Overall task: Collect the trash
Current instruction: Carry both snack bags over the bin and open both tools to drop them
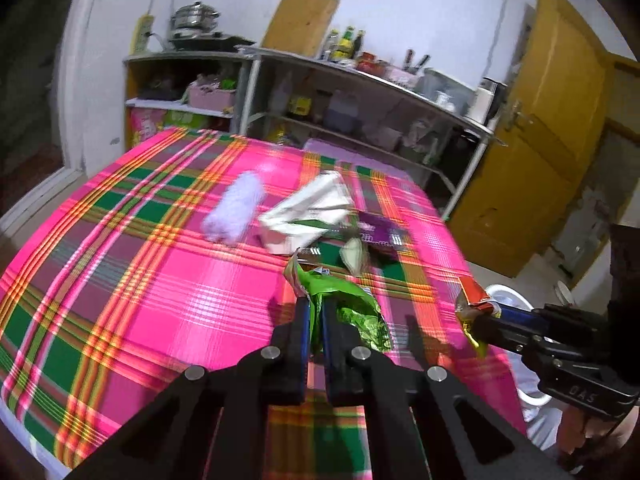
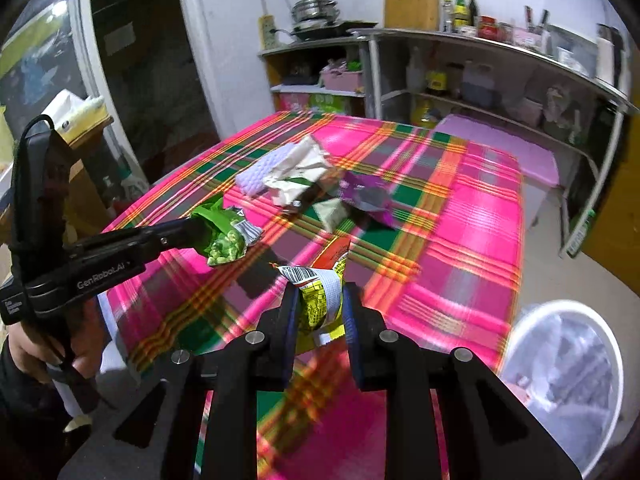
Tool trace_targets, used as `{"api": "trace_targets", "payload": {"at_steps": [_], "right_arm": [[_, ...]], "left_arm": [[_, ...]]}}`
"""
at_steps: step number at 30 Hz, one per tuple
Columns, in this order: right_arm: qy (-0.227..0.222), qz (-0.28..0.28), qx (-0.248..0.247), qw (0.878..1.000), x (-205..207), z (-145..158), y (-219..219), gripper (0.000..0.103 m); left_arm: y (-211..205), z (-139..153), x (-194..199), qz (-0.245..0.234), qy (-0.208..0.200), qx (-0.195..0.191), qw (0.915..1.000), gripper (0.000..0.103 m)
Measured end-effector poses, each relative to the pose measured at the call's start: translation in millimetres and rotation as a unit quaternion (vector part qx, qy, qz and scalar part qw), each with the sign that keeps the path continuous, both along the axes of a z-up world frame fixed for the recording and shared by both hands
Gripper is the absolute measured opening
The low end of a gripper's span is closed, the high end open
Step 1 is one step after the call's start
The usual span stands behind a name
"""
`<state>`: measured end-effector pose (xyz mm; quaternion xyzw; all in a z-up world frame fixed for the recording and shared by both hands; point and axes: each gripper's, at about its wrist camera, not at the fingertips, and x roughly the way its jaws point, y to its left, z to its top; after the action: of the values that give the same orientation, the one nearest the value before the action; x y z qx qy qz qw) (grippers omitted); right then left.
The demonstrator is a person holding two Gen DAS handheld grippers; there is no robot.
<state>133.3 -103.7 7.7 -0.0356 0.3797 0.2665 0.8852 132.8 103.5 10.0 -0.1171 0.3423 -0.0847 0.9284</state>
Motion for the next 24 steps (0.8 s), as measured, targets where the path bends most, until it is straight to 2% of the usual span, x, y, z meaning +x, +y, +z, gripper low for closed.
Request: {"api": "trace_targets", "payload": {"at_steps": [9, 17, 24], "right_arm": [[-0.011, -0.06, 0.013, 0.998, -34, 9, -65, 0.022], [-0.014, -0.115, 0.019, 0.993, -54, 10, -122, 0.022], [-0.01, -0.16, 0.019, 0.987, -62, 6, -163, 0.022]], "left_arm": [[-76, 17, -18, -0.071, -0.019, 0.013, 0.9972, 0.005], [-141, 19, -27, -0.132, -0.023, 0.022, 0.9907, 0.005], [-182, 13, -27, -0.175, -0.019, 0.022, 0.9841, 0.005]]}}
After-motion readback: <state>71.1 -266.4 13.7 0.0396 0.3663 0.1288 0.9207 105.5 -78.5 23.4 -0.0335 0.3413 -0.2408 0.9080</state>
